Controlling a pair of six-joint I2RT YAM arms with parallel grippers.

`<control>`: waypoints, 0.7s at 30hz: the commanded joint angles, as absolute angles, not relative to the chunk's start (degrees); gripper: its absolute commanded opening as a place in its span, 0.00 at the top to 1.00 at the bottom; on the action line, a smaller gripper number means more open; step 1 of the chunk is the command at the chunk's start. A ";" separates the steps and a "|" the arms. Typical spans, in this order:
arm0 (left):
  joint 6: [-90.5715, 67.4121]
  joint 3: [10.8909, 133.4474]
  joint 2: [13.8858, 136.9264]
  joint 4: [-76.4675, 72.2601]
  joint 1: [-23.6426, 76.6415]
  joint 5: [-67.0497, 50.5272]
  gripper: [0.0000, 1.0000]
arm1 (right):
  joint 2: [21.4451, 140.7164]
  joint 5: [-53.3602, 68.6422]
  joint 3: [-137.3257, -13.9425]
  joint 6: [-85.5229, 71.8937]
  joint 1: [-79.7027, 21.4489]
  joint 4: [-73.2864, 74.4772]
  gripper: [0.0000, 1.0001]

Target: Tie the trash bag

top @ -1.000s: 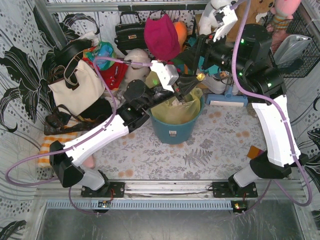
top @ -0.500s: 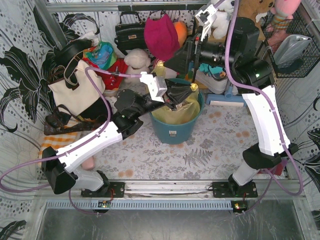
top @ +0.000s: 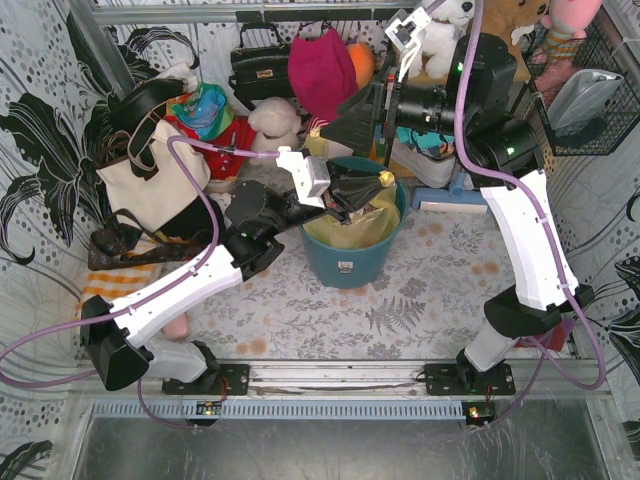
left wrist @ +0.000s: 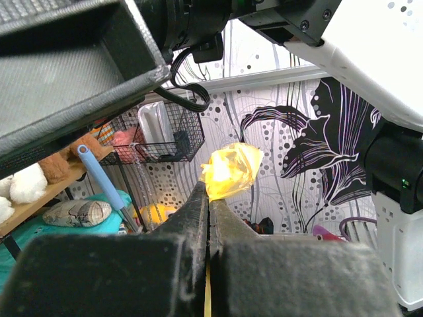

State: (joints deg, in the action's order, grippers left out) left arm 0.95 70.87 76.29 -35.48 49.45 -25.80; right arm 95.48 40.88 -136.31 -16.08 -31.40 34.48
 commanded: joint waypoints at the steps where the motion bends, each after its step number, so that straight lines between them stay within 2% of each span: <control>1: 0.00 71.11 75.64 -38.50 49.53 -26.93 1.00 | 95.13 39.98 -137.78 -16.52 -31.75 33.68 0.26; 6: -0.22 71.54 75.94 -38.61 49.53 -27.09 1.00 | 97.59 41.01 -139.37 -15.73 -32.23 35.81 0.28; 9: -0.22 71.30 75.77 -38.58 49.57 -26.92 1.00 | 97.82 41.30 -139.78 -14.98 -32.56 36.77 0.34; 14: -0.26 71.06 75.64 -38.59 49.57 -26.55 1.00 | 97.19 42.38 -138.70 -13.67 -32.91 36.59 0.31; 21: -0.43 71.02 75.59 -38.37 49.56 -26.33 1.00 | 97.42 42.03 -138.15 -13.68 -33.74 35.46 0.36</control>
State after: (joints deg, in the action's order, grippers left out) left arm 0.38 70.87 76.31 -35.64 49.45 -26.59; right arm 97.60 40.99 -138.21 -14.72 -33.23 36.84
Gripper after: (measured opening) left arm 0.011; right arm 0.651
